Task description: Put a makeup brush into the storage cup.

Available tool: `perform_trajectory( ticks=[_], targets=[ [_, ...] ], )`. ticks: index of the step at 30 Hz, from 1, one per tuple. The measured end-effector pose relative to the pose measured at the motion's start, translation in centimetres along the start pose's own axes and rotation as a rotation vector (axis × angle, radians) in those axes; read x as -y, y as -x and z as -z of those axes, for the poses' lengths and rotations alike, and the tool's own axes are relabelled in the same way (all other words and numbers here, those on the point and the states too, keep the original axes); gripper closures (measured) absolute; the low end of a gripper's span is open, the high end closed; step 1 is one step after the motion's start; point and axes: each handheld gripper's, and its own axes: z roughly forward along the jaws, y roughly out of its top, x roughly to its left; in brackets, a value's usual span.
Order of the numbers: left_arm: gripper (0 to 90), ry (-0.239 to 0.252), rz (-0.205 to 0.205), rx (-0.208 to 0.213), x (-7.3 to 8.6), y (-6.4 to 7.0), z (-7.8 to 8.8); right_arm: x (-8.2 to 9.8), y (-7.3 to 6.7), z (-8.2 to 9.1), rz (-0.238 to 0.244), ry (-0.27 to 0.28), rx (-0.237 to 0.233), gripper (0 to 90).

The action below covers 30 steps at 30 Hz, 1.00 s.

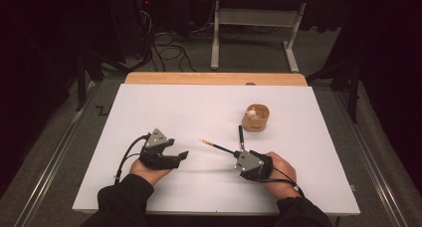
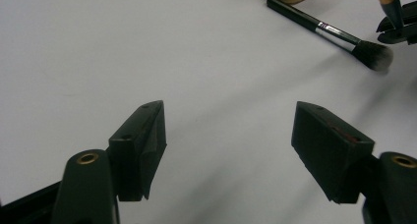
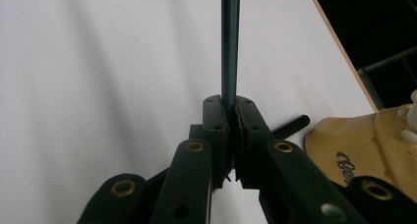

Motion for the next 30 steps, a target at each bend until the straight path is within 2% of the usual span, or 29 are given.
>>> perform_trajectory(
  ticks=[2,8,12,14,20,23,26,30],
  targets=[
    [29.2,0.008,0.003,0.001,0.1,-0.1,0.1,0.0,0.0,0.0,-0.008,0.005,-0.002,87.0],
    [22.9,0.088,0.019,0.023,0.4,-0.8,0.6,0.0,-0.2,-0.1,-0.026,0.004,-0.01,87.0],
    [19.8,0.151,0.068,0.082,0.7,-1.2,0.6,-0.1,-0.4,-0.2,-0.035,0.009,-0.015,87.0],
    [17.4,0.166,0.073,0.093,0.6,-1.3,0.6,-0.2,-0.5,-0.2,-0.046,0.015,-0.017,87.0],
    [12.8,0.207,0.067,0.136,0.6,-1.0,0.8,-0.6,-0.6,-0.2,-0.081,0.034,-0.027,87.0],
    [8.2,0.227,0.062,0.14,0.5,-0.8,1.0,-0.7,-0.7,-0.1,-0.105,0.046,-0.025,87.0],
    [3.9,0.24,0.04,0.123,0.5,-0.4,1.1,-0.8,-0.8,0.1,-0.12,0.057,-0.019,87.0],
    [0.9,0.259,0.014,0.129,0.4,0.0,1.2,-0.9,-0.8,0.2,-0.15,0.081,-0.019,87.0]
  ],
)
